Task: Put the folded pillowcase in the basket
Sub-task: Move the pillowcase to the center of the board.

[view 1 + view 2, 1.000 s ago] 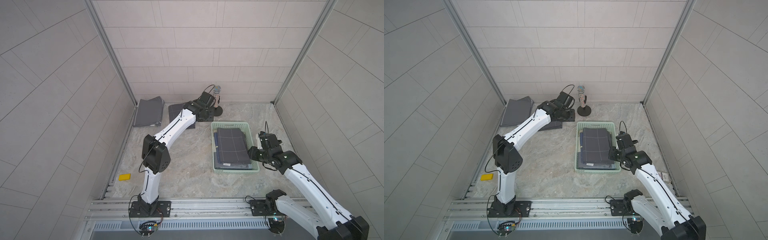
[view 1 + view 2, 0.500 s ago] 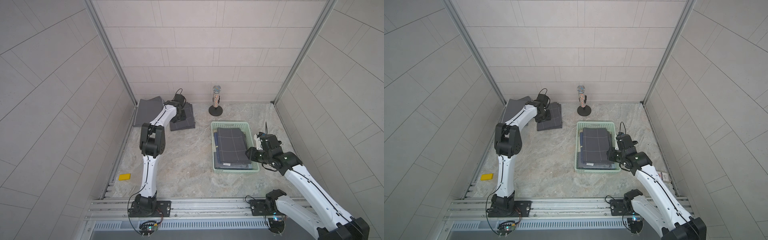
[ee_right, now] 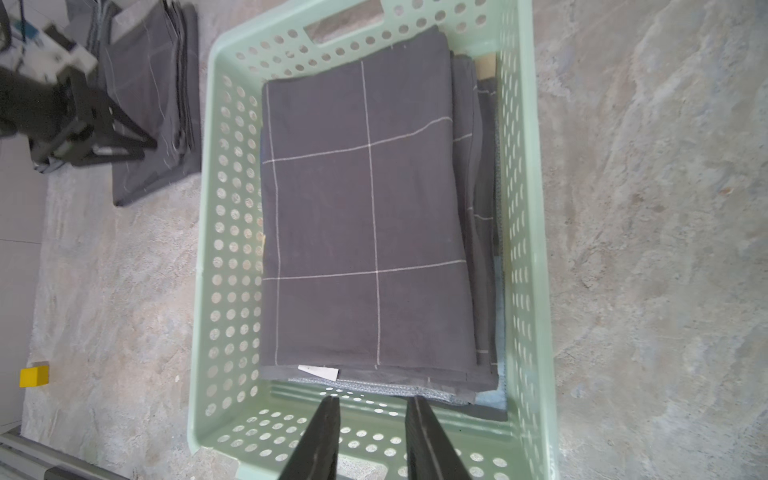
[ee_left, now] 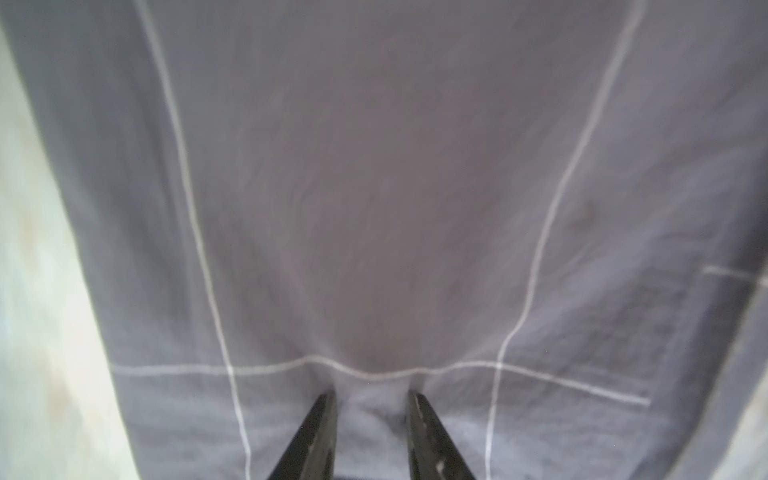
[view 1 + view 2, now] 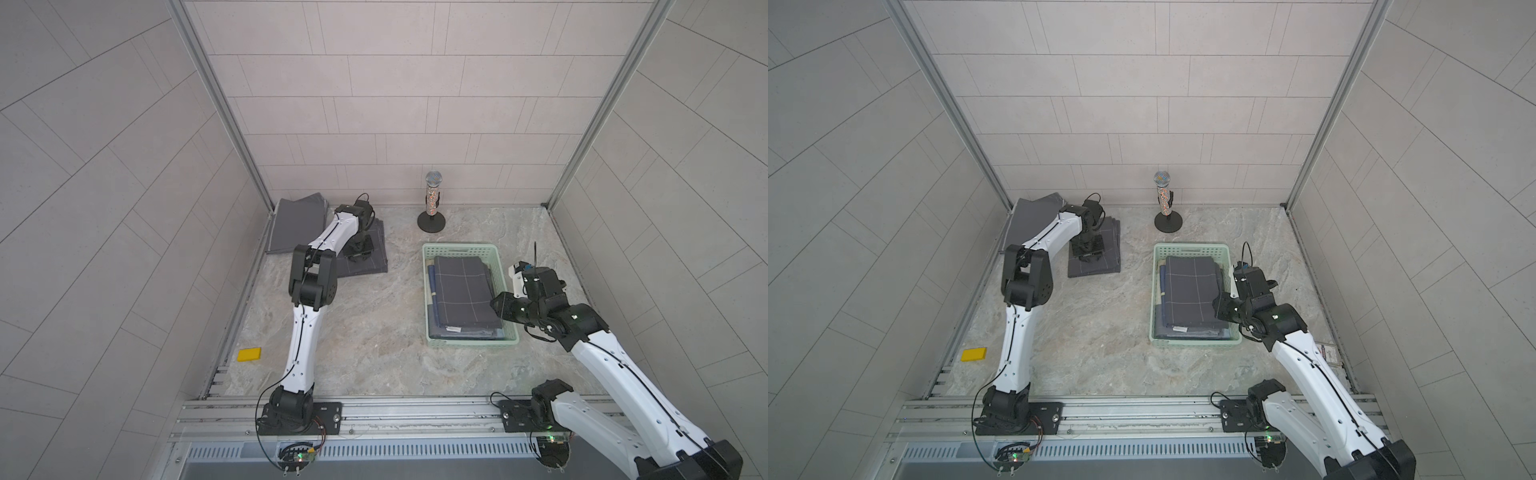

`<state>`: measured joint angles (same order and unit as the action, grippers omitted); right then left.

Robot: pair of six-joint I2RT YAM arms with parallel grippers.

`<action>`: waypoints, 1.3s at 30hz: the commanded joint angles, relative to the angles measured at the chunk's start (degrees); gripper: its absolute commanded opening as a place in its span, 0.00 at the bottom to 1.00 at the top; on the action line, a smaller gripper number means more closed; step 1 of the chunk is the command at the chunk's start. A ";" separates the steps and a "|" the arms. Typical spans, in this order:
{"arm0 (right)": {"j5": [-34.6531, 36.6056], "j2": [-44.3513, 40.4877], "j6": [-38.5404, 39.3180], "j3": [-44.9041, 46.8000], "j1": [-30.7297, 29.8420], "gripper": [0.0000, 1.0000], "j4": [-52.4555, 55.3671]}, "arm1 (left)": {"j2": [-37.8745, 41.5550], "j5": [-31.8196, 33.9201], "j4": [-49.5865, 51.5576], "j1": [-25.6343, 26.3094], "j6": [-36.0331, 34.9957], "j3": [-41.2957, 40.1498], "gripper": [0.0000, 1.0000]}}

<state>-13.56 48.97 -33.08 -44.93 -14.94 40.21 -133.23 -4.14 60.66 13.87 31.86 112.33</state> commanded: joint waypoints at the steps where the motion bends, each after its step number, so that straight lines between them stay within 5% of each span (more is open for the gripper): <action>1: -0.73 -2.02 -0.58 -2.84 0.00 0.32 1.10 | 10.06 -4.81 -6.60 0.59 5.23 -16.14 0.33; 8: -2.67 -5.38 -1.03 -5.00 -0.31 0.32 3.80 | 27.85 -8.09 -19.25 7.93 13.14 -48.84 0.32; 11: -2.84 -6.85 -0.74 -5.47 -0.61 0.33 4.63 | 37.88 -6.07 -24.16 9.27 15.72 -56.10 0.32; 19: -3.53 -6.11 -1.00 -5.69 -1.74 0.33 4.71 | 46.62 0.98 -14.82 8.88 9.98 -43.69 0.36; 27: -0.12 -3.75 -1.34 -6.13 -7.98 0.35 3.78 | 30.49 -3.55 -14.69 3.45 5.17 -37.79 0.32; 30: 0.33 -4.03 -1.24 -5.56 -8.09 0.35 4.19 | 29.25 -5.67 -18.94 3.70 7.31 -42.81 0.30; 39: -0.24 -2.51 -2.19 -3.14 -9.69 0.37 0.97 | 41.97 -10.06 -32.36 7.82 16.47 -65.02 0.28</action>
<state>-14.74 45.80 -34.83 -48.51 -23.68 42.98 -93.23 -10.79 32.29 19.51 43.90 51.88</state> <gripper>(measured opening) 0.367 0.283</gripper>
